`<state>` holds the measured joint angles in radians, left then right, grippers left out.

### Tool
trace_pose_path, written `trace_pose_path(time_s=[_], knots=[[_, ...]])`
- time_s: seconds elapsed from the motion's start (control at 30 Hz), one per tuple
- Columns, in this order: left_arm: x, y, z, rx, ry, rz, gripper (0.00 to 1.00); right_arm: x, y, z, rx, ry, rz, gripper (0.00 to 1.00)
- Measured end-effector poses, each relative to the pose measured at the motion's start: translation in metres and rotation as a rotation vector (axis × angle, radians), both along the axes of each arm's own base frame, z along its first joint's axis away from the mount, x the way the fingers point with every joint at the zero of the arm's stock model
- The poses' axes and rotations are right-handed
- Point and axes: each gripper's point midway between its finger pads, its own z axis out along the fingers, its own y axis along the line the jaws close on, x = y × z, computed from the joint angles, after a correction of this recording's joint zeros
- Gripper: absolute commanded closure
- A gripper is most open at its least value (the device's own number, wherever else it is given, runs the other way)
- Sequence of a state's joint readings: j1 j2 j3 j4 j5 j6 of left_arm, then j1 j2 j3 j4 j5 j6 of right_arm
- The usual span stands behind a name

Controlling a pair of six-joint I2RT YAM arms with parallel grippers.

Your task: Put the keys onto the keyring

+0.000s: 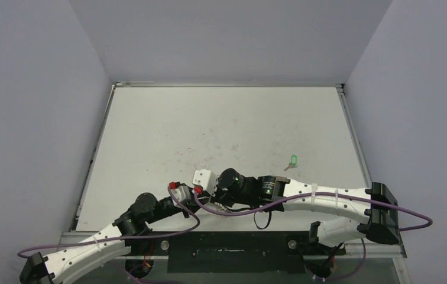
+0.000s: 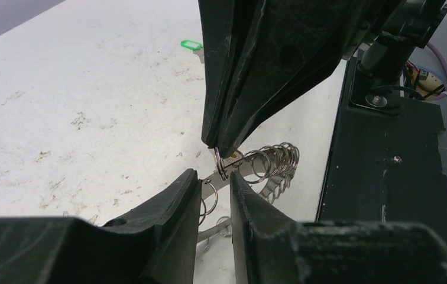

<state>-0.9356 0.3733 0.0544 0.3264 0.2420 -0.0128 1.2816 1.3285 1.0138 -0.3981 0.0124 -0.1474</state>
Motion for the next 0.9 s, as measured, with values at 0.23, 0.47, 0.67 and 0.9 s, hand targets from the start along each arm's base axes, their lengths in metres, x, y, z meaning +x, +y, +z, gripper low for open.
trace_pose_path(time_s=[0.23, 0.47, 0.67, 0.9], knots=[[0.004, -0.006, -0.011, 0.048, 0.012, -0.005, 0.80, 0.000, -0.003, -0.002, -0.013, 0.005, -0.002, 1.00], [0.006, -0.007, -0.011, 0.049, 0.008, 0.004, 0.68, 0.001, -0.003, -0.002, -0.014, 0.006, -0.006, 1.00], [0.006, -0.007, -0.005, 0.029, -0.003, 0.003, 0.81, 0.001, -0.002, -0.001, -0.006, 0.004, -0.006, 1.00], [0.005, -0.007, -0.005, 0.024, 0.006, 0.000, 0.74, 0.001, -0.001, -0.001, 0.000, 0.008, -0.001, 1.00]])
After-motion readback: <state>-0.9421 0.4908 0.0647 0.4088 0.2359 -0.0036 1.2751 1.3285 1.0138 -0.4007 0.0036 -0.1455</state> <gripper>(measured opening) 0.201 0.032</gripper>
